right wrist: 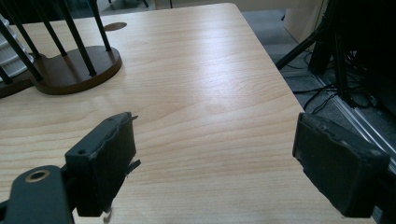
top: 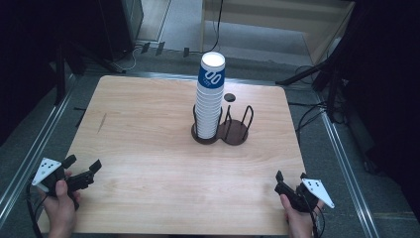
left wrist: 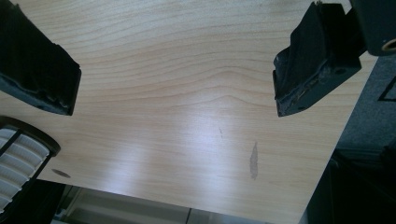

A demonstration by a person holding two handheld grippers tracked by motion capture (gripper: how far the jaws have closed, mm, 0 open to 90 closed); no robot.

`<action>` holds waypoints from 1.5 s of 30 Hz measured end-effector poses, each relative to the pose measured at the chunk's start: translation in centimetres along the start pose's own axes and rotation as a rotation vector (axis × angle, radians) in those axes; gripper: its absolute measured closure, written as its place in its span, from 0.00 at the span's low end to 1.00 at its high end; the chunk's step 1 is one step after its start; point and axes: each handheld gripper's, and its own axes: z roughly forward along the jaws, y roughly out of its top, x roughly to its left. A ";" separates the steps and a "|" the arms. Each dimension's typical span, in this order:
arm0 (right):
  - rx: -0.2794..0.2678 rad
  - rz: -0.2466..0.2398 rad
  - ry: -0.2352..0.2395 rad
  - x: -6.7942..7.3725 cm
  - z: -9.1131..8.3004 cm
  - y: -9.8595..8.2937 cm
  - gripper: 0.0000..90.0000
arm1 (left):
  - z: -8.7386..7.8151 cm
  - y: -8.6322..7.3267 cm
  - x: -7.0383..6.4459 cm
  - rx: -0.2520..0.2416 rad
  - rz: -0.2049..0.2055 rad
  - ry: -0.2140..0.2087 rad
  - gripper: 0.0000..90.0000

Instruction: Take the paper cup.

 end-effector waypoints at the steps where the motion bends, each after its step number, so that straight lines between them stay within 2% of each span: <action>1: -0.002 -0.001 -0.001 0.0 0.0 0.0 0.15 | -0.1 0.0 0.0 -0.003 -0.001 0.000 0.02; 4: -0.006 -0.009 0.001 0.1 -0.1 0.0 0.15 | 0.2 0.1 0.2 0.008 -0.012 -0.003 0.02; 10: -0.018 -0.029 -0.031 0.3 -0.1 0.4 0.17 | 0.3 0.2 0.3 0.022 -0.016 -0.025 0.02; 12: -0.028 -0.007 -0.018 0.5 -0.2 0.8 0.17 | 0.3 0.2 0.3 0.028 -0.014 -0.024 0.02; 15: -0.051 -0.018 -0.015 1.3 -0.5 1.8 0.17 | 0.5 0.2 0.1 0.035 -0.006 -0.020 0.02; 19: -0.047 -0.038 -0.020 2.5 -1.1 3.0 0.17 | 0.6 0.3 0.0 0.040 0.004 -0.006 0.02; 22: -0.058 -0.069 0.004 3.6 -1.5 3.8 0.15 | 0.5 0.2 0.0 0.039 0.001 -0.006 0.02; 30: -0.083 -0.100 0.086 6.1 -2.0 5.6 0.14 | 0.6 0.3 0.0 0.042 0.002 -0.005 0.02; 34: -0.090 -0.099 0.106 7.0 -1.8 6.2 0.13 | 0.6 0.3 0.0 0.043 0.006 0.002 0.02; 40: -0.102 -0.130 0.117 8.3 -1.4 7.3 0.13 | 0.6 0.3 -0.1 0.043 0.008 0.007 0.02; 45: -0.116 -0.126 0.126 9.3 -1.1 8.5 0.13 | 0.6 0.3 0.0 0.043 0.006 0.004 0.02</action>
